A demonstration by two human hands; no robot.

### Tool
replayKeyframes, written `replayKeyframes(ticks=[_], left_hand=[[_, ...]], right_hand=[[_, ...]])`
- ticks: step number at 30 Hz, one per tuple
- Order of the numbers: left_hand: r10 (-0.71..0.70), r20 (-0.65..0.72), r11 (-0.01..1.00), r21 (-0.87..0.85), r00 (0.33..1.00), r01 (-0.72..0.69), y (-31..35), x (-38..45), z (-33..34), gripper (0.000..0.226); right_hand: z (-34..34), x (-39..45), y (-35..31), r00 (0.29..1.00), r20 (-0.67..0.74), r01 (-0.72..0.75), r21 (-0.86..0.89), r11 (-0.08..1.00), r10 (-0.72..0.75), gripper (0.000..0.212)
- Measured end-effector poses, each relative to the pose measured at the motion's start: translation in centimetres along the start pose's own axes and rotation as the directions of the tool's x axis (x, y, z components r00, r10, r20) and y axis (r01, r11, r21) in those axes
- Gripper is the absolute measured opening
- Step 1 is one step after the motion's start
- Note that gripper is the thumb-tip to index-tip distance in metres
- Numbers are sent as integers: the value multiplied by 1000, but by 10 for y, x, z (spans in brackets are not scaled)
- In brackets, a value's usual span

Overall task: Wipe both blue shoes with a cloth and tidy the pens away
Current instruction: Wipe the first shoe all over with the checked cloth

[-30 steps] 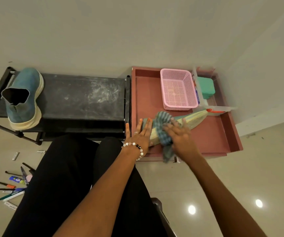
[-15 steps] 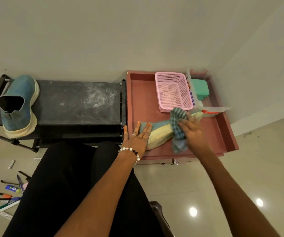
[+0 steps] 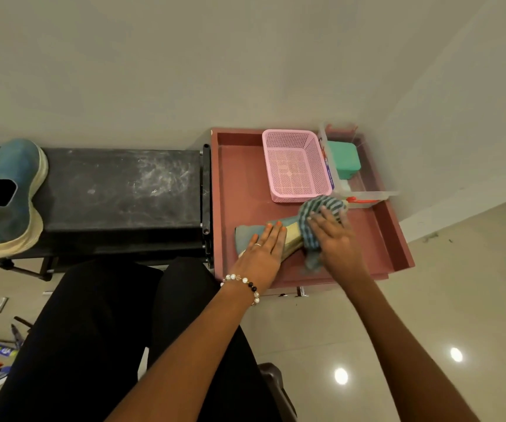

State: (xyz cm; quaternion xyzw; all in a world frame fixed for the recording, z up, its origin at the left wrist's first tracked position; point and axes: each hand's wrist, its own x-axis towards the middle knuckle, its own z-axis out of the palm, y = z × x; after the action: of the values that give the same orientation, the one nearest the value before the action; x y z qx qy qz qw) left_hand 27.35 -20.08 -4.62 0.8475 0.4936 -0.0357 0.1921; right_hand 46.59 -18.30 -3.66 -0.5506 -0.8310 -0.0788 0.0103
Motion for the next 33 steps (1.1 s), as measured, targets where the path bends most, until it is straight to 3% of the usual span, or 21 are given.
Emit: replayKeyframes(ticks=[2, 4, 6, 7, 10, 12, 14, 16, 18, 22, 24, 27, 29, 33], left_hand=[[41, -19, 999, 24, 999, -40, 0, -1, 2, 67], [55, -17, 998, 43, 998, -54, 0, 0, 4, 62], [43, -12, 998, 47, 999, -42, 2, 1, 6, 60], [37, -21, 998, 47, 999, -36, 3, 1, 7, 59], [78, -222, 996, 49, 972, -69, 5, 1, 12, 63], [98, -231, 992, 95, 968, -78, 5, -2, 16, 63], [135, -209, 986, 129, 969, -109, 4, -4, 20, 55], [141, -226, 987, 104, 964, -120, 6, -5, 18, 55], [138, -256, 986, 129, 957, -108, 4, -6, 12, 56], [36, 6, 992, 124, 999, -37, -11, -12, 2, 66], [89, 10, 979, 186, 996, -89, -10, -16, -1, 66], [187, -2, 965, 186, 982, -183, 2, -21, -6, 62], [215, -18, 954, 216, 977, -206, 9, -21, 1, 61], [189, -192, 952, 274, 963, -132, 8, -13, 25, 63]], right_hand=[[-6, 6, 10, 980, 32, -196, 0, 981, 196, 73], [-7, 11, -6, 950, 15, -313, 25, 949, 313, 60], [-2, 14, -33, 962, -23, -272, 47, 961, 273, 40], [2, 12, -43, 974, -11, -225, 49, 973, 226, 43], [5, -4, -36, 996, 4, -84, 39, 996, 84, 52], [-1, -11, -13, 995, -11, -103, 24, 994, 103, 63], [-10, -6, 2, 966, 27, -257, 58, 965, 256, 63], [-13, 7, 3, 883, 111, -467, 115, 877, 456, 64], [-11, 16, -11, 842, 98, -539, 123, 834, 530, 52], [-2, 9, -52, 918, 117, -391, 117, 913, 378, 50], [-3, -10, -51, 953, 85, -299, 133, 945, 290, 48], [-10, -36, -20, 972, 14, -234, 158, 959, 235, 61], [-12, -46, -3, 940, 30, -339, 184, 923, 339, 62], [-10, -34, -13, 784, 78, -613, 254, 748, 616, 73]])
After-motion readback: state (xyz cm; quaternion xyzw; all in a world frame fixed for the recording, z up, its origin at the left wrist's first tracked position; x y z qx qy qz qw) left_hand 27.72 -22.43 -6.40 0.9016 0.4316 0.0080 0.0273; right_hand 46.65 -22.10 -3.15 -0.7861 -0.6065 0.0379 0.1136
